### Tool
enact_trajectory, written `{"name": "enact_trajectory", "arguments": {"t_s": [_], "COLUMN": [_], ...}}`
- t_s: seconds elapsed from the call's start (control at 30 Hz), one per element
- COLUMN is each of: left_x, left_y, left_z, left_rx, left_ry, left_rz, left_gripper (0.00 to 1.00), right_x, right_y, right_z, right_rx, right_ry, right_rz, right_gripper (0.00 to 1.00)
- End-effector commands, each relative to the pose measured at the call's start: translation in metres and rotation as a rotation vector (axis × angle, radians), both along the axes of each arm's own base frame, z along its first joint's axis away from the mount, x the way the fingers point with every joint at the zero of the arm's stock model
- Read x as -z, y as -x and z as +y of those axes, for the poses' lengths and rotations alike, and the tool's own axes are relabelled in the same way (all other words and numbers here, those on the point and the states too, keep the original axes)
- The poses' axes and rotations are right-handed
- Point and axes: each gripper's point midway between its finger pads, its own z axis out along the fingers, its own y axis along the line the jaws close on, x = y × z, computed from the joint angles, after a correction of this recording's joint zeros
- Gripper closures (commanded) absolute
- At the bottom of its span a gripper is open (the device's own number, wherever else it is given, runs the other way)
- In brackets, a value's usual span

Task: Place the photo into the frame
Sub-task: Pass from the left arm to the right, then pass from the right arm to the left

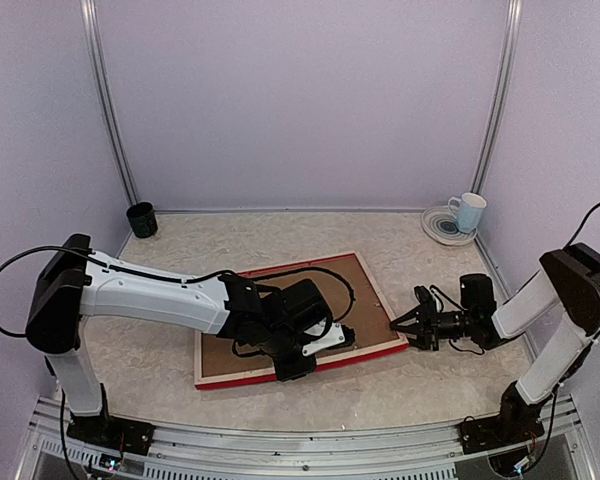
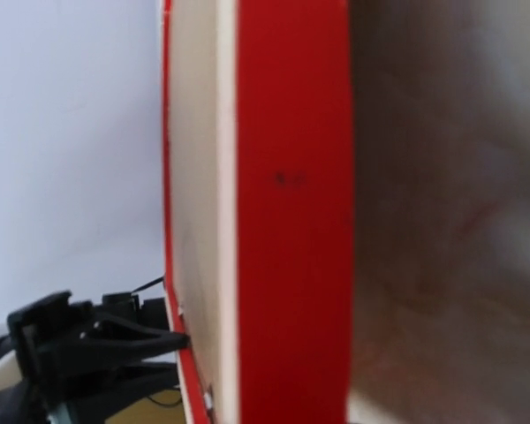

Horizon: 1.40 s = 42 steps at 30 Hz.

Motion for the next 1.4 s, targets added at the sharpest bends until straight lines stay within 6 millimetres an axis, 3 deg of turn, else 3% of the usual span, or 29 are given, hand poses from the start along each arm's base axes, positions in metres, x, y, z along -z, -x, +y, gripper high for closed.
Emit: {"name": "enact_trajectory", "arguments": {"t_s": [0.0,0.13,0.3,0.47,0.7,1.0,1.37], "left_x": [-0.034,-0.034,-0.037,-0.046,-0.060,-0.073,-0.033], "left_y": [-0.013,-0.016,-0.019,-0.024,-0.012,-0.002,0.000], "left_z": [-0.019,-0.018,-0.018,-0.018,-0.019,-0.018,-0.014], "left_rx": [-0.019,-0.031,-0.054,-0.090,-0.082,-0.101,-0.071], "left_ry": [0.123,0.124,0.131,0.157,0.175,0.122,-0.029], "left_rz": [-0.090,-0.102,-0.117,-0.181,-0.375,-0.679,-0.799], "left_gripper": [0.99,0.79,0.52,0.42,0.13,0.17,0.30], "right_x": [-0.030,-0.033,-0.037,-0.046,-0.059,-0.079,-0.096], "right_y": [0.009,0.012,0.014,0.014,0.010,0.004,0.003], "right_z": [0.009,0.008,0.008,0.007,0.008,0.005,0.004], "right_rx": [-0.089,-0.088,-0.080,-0.052,-0.017,0.046,0.074], "right_ry": [-0.113,-0.124,-0.143,-0.155,-0.134,-0.141,-0.137], "right_rz": [-0.082,-0.084,-0.079,-0.074,-0.081,-0.073,-0.080], "right_gripper": [0.72,0.82,0.85,0.89,0.90,0.92,0.92]}}
